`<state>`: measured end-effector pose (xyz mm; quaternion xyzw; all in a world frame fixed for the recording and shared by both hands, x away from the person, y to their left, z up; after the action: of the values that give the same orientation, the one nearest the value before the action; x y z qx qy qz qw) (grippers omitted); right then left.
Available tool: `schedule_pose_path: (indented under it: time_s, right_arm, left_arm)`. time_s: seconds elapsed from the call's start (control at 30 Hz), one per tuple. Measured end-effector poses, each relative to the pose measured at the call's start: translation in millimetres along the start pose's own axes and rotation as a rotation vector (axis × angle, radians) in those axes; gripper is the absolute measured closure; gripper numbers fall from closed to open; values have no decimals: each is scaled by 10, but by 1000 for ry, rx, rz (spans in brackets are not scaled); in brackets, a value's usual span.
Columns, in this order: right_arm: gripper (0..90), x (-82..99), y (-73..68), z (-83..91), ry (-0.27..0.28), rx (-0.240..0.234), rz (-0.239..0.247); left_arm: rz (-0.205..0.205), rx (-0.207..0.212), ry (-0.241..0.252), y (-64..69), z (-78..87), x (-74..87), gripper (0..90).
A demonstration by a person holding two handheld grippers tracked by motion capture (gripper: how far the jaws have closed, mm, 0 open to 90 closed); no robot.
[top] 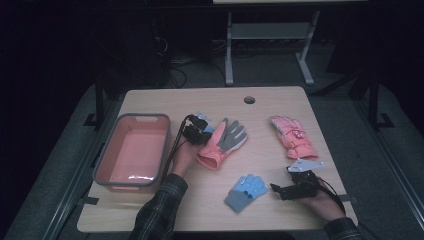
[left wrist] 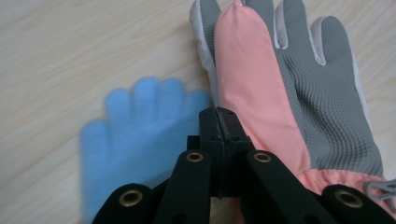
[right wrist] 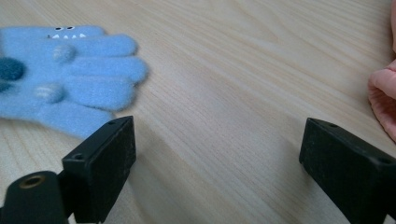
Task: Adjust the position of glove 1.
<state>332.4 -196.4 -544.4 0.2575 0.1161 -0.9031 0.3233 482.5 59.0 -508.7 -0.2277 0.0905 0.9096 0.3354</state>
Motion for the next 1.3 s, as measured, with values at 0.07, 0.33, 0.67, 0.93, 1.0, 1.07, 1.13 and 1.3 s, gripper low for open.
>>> schedule_pose_path:
  time_s: [0.07,0.33,0.67,0.93,1.0,1.07,1.13,1.3]
  right_arm:
    - [102,0,0,0,0,0,0]
    - [103,0,-2,1,0,-1,0]
    - [103,-4,-7,-2,1,-3,1]
    - [103,-5,-8,-2,1,-3,2]
    - [103,-5,-7,-3,1,-3,4]
    - [103,-6,-7,-3,2,-3,5]
    - [103,-6,-7,-3,2,-3,4]
    - [103,-6,-8,-3,2,-4,5]
  left_arm:
    - [0,26,1,82,-36,-19,895]
    - [-56,67,10,341,-101,-147,895]
    - [26,-56,15,-176,56,11,895]
    - [31,-74,-36,-202,-108,113,896]
    - [23,-59,-32,-158,-113,100,895]
    - [3,-38,-32,-82,-128,86,895]
    - [-16,-12,-32,7,-158,73,896]
    - [-58,3,-29,123,-160,42,895]
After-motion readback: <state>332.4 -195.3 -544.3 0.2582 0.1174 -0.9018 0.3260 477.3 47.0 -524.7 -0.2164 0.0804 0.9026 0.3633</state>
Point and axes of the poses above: each handheld gripper's, and its own axes: z roughly backward along the jaws, x roughly out of its underside, y roughly to its right, the point moved 9 cm from there along -z, roughly forward along the jaws, and after that the axes turned 13 degrees about -y, right-handed, at the moved point
